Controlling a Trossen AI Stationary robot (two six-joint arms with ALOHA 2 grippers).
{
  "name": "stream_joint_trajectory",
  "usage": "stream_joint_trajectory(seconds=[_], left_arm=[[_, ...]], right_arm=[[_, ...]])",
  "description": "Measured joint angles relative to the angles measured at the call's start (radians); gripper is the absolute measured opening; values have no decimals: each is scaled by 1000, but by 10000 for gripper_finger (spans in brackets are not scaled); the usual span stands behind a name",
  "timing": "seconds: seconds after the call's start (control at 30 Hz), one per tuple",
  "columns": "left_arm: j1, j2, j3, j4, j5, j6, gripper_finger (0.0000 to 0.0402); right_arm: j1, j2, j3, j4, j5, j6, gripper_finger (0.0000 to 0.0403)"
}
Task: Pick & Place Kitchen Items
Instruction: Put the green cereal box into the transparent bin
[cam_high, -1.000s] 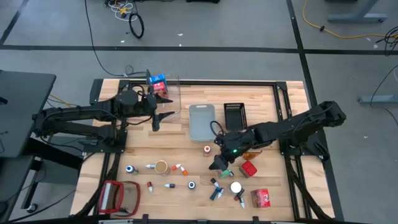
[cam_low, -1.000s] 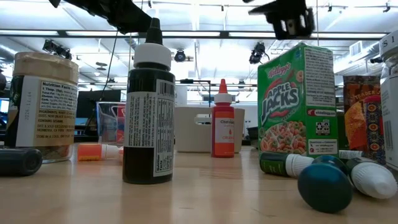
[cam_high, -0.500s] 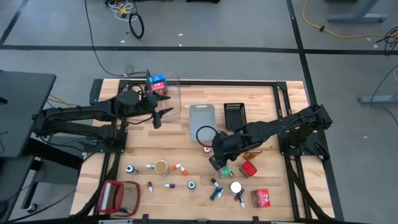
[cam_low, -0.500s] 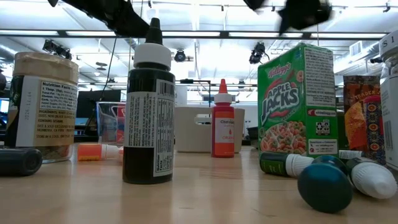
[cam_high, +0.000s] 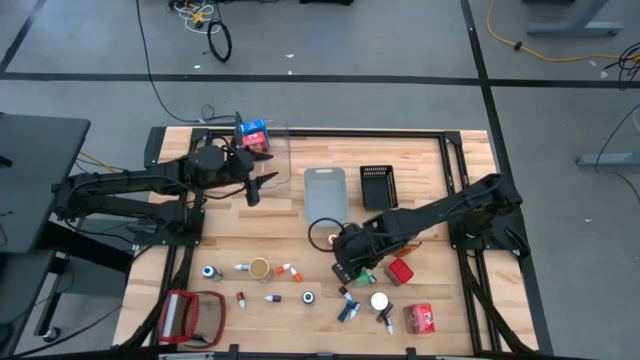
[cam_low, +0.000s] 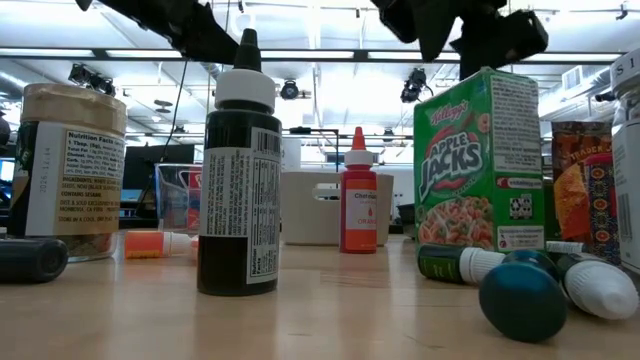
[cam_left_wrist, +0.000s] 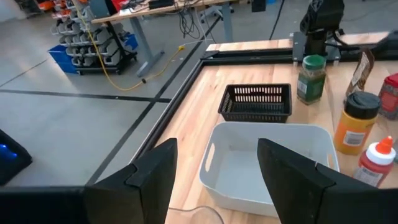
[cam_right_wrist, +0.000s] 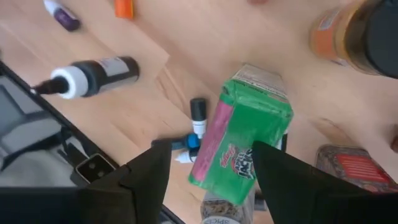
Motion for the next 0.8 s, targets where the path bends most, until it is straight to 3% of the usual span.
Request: stream_joint_trajectory(seconds=[0.4, 0.8], left_arm=[[0, 0, 0, 0, 0, 0, 232], [0, 0, 0, 0, 1, -13, 232]], right_arm=[[-5, 0, 6, 11, 10, -45, 236], [0, -11, 48, -136, 27, -28, 236]])
